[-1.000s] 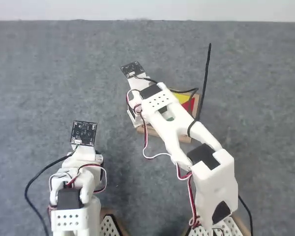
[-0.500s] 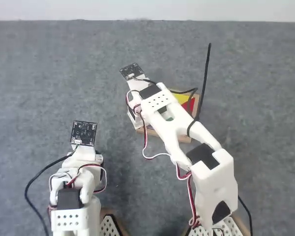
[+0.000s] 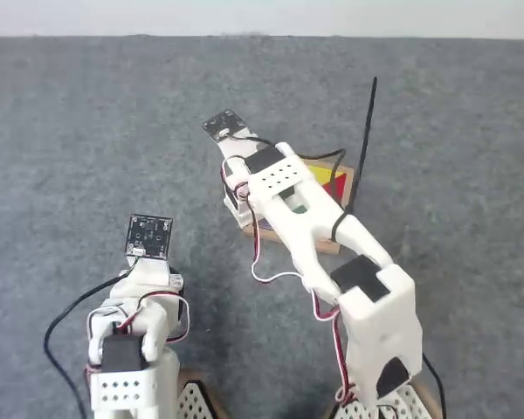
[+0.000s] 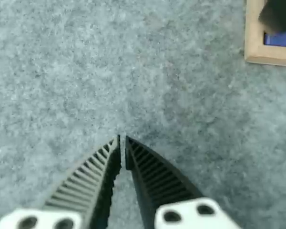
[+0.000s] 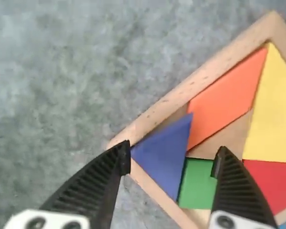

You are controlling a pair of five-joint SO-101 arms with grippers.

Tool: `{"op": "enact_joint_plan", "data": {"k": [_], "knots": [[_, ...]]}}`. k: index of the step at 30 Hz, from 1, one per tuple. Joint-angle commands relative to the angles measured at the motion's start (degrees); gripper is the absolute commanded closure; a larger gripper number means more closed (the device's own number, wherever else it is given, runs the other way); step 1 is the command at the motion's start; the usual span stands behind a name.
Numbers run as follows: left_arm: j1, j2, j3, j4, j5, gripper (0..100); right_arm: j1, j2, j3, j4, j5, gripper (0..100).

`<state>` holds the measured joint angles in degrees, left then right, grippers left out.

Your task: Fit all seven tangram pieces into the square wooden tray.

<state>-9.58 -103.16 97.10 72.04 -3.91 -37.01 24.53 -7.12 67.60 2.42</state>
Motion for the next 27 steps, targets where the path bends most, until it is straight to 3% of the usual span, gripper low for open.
{"op": "enact_joint_plan", "data": {"k": [1,15,18,27], "knots": [[0.26,-0.97,-0.57,0.18,-0.09,98,1.27,-7.87,-1.85,0.40,1.32,72.5],[0.26,-0.97,-0.57,0.18,-0.09,98,5.85,-19.65,26.73,-25.19,6.07,90.8],[0.26,-0.97,-0.57,0.18,-0.09,98,5.58,-19.03,26.99,-25.63,6.15,95.4],[0.26,-0.97,-0.57,0.18,-0.09,98,5.49,-11.65,22.59,-25.45,6.24,95.6]]}}
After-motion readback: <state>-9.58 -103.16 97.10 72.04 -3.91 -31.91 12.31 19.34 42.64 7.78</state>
